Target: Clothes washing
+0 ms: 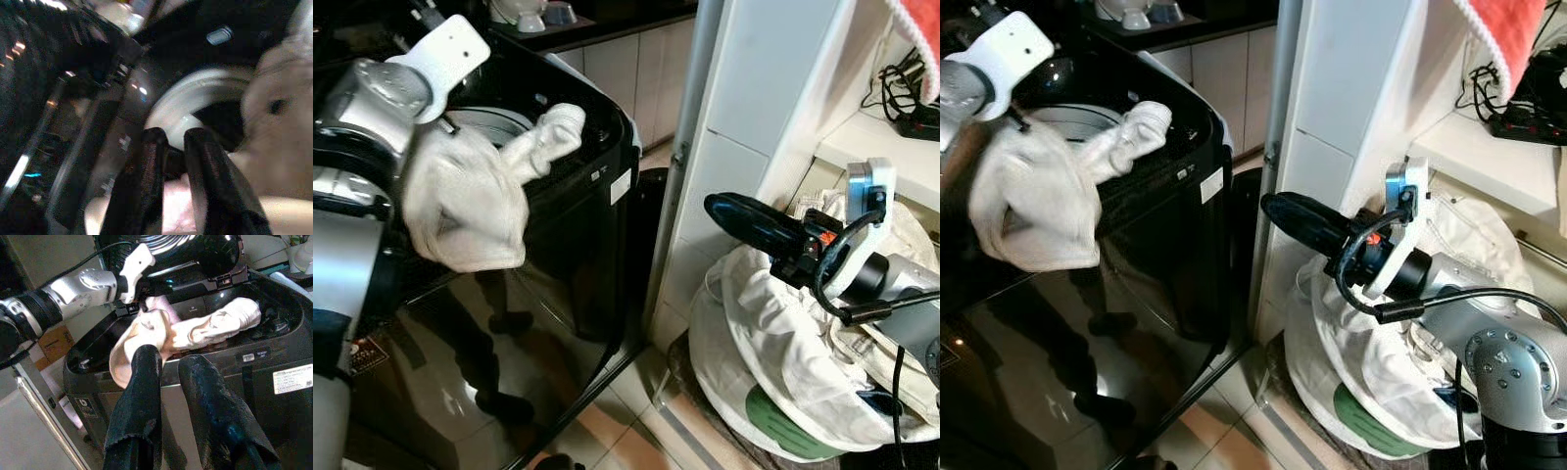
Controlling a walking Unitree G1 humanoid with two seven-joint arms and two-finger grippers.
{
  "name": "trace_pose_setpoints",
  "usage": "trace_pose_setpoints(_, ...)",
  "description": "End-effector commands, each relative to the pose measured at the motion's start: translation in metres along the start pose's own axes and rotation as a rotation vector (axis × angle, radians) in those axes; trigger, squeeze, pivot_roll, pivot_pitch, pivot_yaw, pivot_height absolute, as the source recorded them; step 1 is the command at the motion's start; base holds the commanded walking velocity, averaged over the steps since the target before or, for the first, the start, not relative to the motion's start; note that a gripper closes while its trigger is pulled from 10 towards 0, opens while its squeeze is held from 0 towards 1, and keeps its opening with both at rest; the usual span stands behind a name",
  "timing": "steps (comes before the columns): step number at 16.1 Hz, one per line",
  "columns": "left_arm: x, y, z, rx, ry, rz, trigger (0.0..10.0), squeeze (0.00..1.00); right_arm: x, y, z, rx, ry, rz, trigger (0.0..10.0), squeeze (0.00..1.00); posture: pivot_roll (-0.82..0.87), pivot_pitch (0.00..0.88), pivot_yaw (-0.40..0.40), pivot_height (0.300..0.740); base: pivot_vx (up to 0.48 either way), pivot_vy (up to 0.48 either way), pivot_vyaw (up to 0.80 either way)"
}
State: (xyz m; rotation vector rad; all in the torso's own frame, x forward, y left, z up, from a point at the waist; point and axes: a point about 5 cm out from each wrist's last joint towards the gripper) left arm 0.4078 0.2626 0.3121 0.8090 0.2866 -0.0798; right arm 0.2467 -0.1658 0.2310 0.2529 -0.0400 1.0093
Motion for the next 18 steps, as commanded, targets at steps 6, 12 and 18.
trace_pose_setpoints(6, -0.018, 0.005, 0.064, -0.211, -0.418, -0.181, 10.0, 0.00, 0.002, -0.045, -0.011, -0.128, 0.125, -0.384, 10.0, 0.00, -0.01, 0.000, 0.002, 0.740, 0.000, 0.000, 0.00)
trace_pose_setpoints(12, -0.039, -0.132, 0.079, -0.670, -0.807, -0.604, 10.0, 0.00, -0.050, -0.126, -0.018, -0.199, 0.190, -1.107, 10.0, 1.00, -0.02, 0.000, 0.007, 0.740, 0.000, 0.000, 0.00)
trace_pose_setpoints(18, -0.086, -0.206, 0.042, -0.614, -0.788, -0.797, 10.0, 0.00, -0.110, -0.146, -0.041, -0.109, 0.373, -1.346, 10.0, 1.00, -0.02, 0.000, -0.015, 0.740, 0.000, 0.000, 0.00)
Point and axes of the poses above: a point about 5 cm out from each wrist's last joint towards the gripper, its own x axis pointing out of the wrist towards the gripper, its own z axis along the axis of the wrist's last joint, y = z × x, and after that the axes turned 5 degrees about -x, right-handed
